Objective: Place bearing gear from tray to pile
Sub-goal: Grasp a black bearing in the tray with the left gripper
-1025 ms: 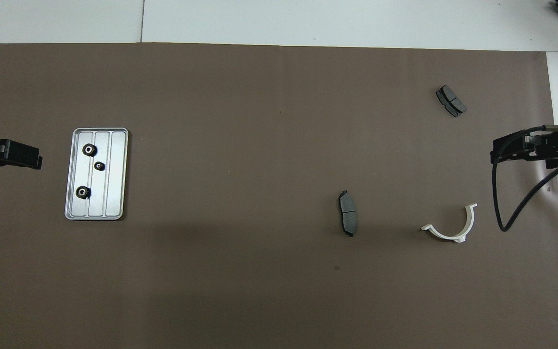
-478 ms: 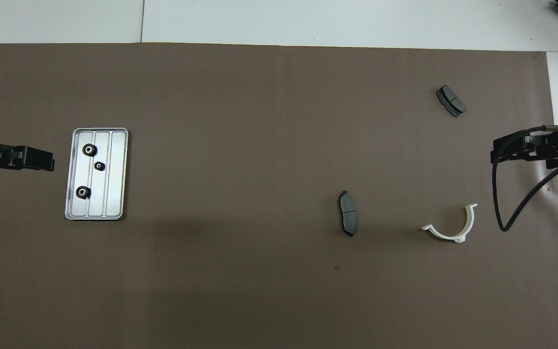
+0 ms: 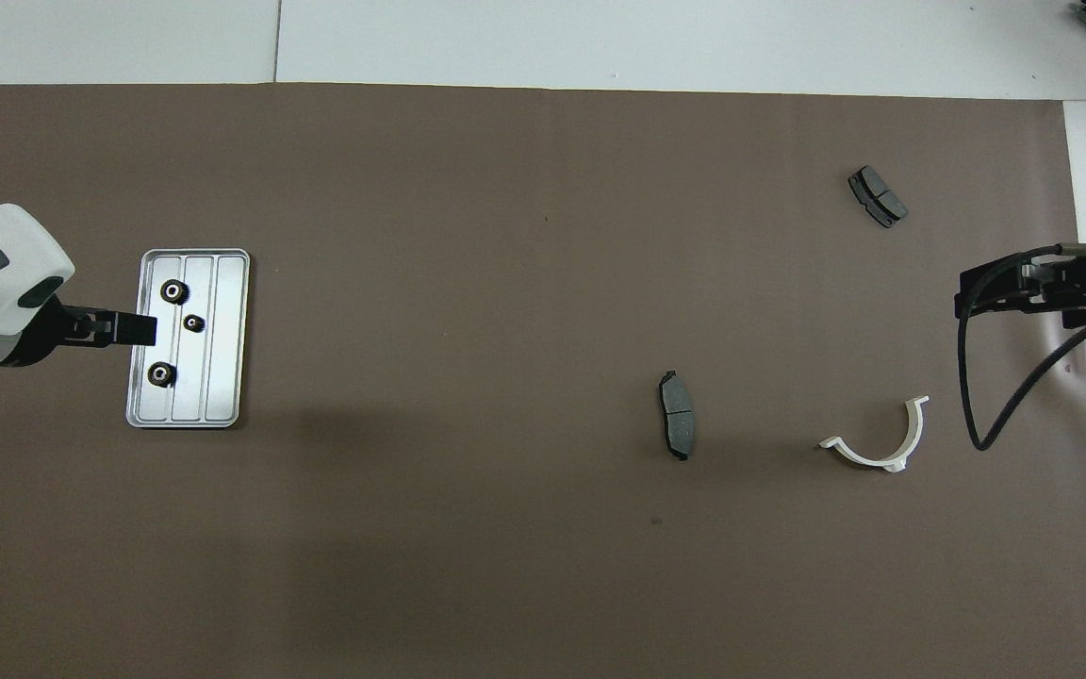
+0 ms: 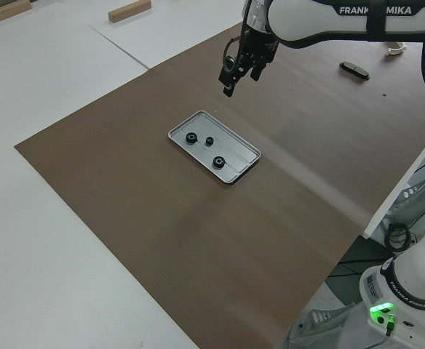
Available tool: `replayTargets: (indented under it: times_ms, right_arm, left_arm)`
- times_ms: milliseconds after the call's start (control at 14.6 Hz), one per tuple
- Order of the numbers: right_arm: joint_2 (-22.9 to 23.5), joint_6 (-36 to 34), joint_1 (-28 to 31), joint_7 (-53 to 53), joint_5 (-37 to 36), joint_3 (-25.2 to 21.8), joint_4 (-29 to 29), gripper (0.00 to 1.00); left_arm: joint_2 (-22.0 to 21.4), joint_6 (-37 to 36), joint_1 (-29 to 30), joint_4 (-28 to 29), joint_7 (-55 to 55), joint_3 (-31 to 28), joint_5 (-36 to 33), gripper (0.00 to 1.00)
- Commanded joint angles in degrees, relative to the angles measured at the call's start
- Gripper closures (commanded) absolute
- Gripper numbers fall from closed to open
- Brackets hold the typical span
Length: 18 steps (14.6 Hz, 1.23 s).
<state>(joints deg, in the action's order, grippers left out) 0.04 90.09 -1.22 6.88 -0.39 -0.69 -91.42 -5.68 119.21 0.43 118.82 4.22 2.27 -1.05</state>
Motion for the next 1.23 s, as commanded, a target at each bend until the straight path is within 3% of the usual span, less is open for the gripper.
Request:
replayTargets:
  times_ms: [0,478,888,1161]
  right_arm:
    - [-0.92,-0.80,0.16,-0.90,0.39,0.08,-0.52,0.00]
    - [-0.92,-0.80,0.25,-0.90,0.39,0.08,-0.61,0.00]
    - [-0.92,-0.80,0.25,-0.90,0.39,0.17,-0.60,0.00]
    - [-0.92,-0.80,0.25,-0.90,0.39,0.17,-0.60,0.00]
  left_arm:
    - [0.93,5.93,1.15,4.56,0.43,0.19,-0.53,0.00]
    - [5.24,21.13,4.49,13.18,0.70,0.19,-0.53,0.00]
    - [10.51,25.98,7.04,13.36,1.92,0.19,-0.53,0.00]
    - [10.78,26.51,7.13,14.59,1.75,0.19,-0.53,0.22]
